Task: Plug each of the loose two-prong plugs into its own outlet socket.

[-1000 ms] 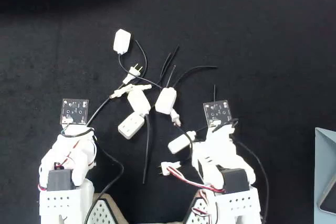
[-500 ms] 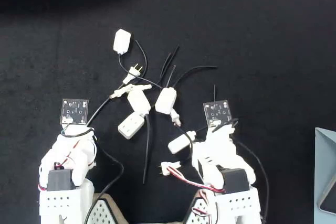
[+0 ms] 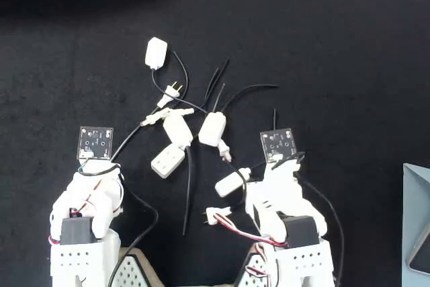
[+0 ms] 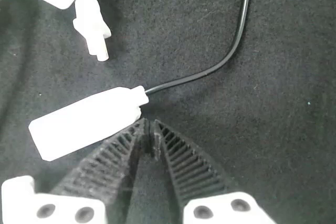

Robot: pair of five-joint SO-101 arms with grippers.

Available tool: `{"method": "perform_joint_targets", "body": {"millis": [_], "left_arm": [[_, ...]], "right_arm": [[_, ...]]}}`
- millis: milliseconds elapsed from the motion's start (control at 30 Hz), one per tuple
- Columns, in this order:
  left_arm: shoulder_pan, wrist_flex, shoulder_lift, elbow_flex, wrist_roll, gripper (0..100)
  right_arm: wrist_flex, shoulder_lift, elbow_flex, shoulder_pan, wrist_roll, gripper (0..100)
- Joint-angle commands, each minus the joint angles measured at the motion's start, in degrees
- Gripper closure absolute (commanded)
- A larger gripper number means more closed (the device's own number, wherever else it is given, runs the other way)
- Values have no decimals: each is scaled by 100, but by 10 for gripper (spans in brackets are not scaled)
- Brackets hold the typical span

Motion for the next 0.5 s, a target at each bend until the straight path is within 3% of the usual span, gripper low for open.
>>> {"method": "perform_joint_targets", "body": {"millis": [0,333,467], "left_arm": [[13,9,26,101,26,969],[13,9,26,101,26,969],[13,9,26,101,26,969]], "right_arm": [[53,-462,-31,44,-26,986],[35,-462,-92,70,-26,986],[35,-462,-734,79,-18,986]]}}
